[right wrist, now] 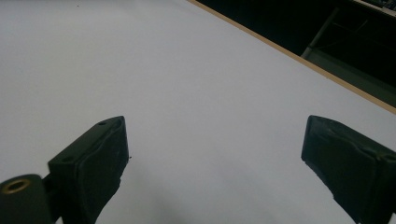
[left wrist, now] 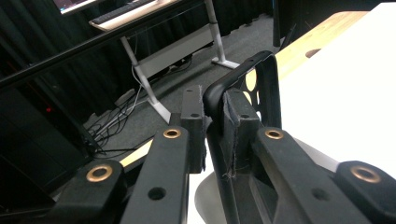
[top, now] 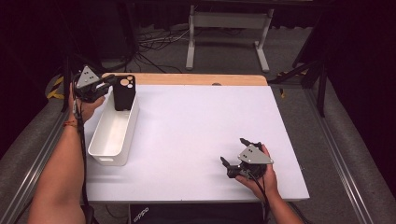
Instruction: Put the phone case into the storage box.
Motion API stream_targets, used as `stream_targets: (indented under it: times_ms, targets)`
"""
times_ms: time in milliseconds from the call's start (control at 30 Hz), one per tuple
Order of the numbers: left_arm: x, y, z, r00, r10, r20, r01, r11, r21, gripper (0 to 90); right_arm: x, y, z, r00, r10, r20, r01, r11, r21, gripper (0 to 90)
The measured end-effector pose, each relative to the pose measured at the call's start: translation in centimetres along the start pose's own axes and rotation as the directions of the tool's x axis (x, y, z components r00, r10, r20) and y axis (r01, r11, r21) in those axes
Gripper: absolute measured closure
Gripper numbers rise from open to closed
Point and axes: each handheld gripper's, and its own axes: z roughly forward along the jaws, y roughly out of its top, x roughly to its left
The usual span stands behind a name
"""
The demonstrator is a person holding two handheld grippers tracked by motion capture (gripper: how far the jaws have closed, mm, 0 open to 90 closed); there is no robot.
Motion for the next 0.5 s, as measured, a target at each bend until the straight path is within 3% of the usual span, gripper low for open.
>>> stream_targets:
  times_ms: [167,500]
  targets:
    - [0.07,-0.11,-0.35,0.9999,0.013,-0.006,-0.013,0.9999,0.009,80.0,0.02,0.03,-0.04,1.0,-0.003,0.001,0.003,1.0,-0.003,8.1]
    - [0.45,-0.79,-0.26,0.9996,-0.017,-0.02,0.018,0.9984,0.054,75.7,-0.02,0.04,-0.06,1.0,-0.001,0.002,0.001,1.0,-0.002,8.4]
